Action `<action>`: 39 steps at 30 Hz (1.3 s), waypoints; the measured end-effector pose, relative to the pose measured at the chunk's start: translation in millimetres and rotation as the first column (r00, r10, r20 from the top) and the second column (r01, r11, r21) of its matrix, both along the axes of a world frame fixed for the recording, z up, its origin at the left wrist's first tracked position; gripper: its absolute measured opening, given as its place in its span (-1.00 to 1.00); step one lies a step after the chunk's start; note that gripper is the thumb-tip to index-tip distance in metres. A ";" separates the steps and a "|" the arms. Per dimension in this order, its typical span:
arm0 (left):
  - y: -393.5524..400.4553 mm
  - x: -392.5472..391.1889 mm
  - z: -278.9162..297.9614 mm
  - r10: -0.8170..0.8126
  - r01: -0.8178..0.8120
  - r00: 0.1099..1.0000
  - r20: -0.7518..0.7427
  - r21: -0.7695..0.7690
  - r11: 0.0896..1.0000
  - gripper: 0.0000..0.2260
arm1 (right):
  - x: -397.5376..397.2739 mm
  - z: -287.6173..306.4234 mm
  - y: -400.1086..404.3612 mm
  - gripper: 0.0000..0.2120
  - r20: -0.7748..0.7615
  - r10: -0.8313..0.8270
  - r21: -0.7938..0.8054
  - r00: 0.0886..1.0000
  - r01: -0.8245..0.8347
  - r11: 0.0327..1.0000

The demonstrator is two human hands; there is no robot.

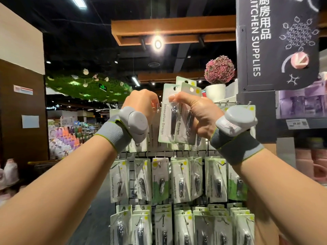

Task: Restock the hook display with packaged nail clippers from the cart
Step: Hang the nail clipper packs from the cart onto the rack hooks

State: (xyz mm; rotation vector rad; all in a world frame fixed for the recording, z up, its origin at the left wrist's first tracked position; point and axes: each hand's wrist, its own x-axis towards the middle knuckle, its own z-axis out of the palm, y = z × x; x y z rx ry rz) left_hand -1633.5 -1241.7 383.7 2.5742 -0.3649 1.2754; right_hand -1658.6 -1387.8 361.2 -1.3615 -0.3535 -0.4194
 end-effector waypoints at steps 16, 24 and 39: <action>6.8 -43.9 -5.7 -0.667 0.586 0.745 0.005 -0.481 0.652 -0.73 | -3.1 -2.0 12.5 -0.69 0.040 -0.042 -0.025 0.998 0.043 0.999; 30.6 -43.0 -18.3 -0.769 0.596 0.635 0.081 -0.685 0.420 -0.78 | -9.8 -9.8 20.7 -0.72 -0.055 0.067 -0.029 0.996 -0.068 0.997; 53.2 -45.9 10.5 -0.706 0.507 0.590 0.392 -0.861 -0.054 -0.87 | -25.5 26.4 4.0 -0.93 0.057 0.109 0.167 0.992 -0.117 0.979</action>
